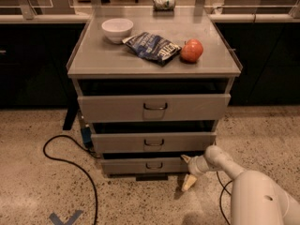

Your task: Close bottom drawer

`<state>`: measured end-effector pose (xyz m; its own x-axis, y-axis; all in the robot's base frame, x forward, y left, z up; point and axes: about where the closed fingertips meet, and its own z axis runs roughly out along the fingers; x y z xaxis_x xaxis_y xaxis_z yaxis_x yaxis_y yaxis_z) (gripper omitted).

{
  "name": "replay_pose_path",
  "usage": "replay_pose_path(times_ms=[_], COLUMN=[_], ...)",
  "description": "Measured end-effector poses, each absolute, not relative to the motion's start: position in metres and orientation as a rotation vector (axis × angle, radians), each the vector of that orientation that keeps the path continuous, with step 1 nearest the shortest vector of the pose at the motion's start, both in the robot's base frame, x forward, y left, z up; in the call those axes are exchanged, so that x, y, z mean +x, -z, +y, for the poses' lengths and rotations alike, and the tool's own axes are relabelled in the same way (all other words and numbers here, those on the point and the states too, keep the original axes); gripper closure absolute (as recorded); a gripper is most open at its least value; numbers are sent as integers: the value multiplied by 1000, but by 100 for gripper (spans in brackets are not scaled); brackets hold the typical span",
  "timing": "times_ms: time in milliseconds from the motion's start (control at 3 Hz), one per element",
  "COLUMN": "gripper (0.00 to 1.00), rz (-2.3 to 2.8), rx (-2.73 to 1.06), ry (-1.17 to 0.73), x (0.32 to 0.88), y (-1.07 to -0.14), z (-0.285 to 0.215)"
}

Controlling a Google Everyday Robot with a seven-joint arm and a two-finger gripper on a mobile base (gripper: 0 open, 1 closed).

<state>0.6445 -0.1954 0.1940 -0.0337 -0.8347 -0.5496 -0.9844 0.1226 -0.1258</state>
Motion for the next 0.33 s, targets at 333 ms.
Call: replay_pose_path(times_ms=[333], gripper=[0], rz=[1910], rx=[-1753], ry=[-396], x=[645], y=[-194], z=[-195])
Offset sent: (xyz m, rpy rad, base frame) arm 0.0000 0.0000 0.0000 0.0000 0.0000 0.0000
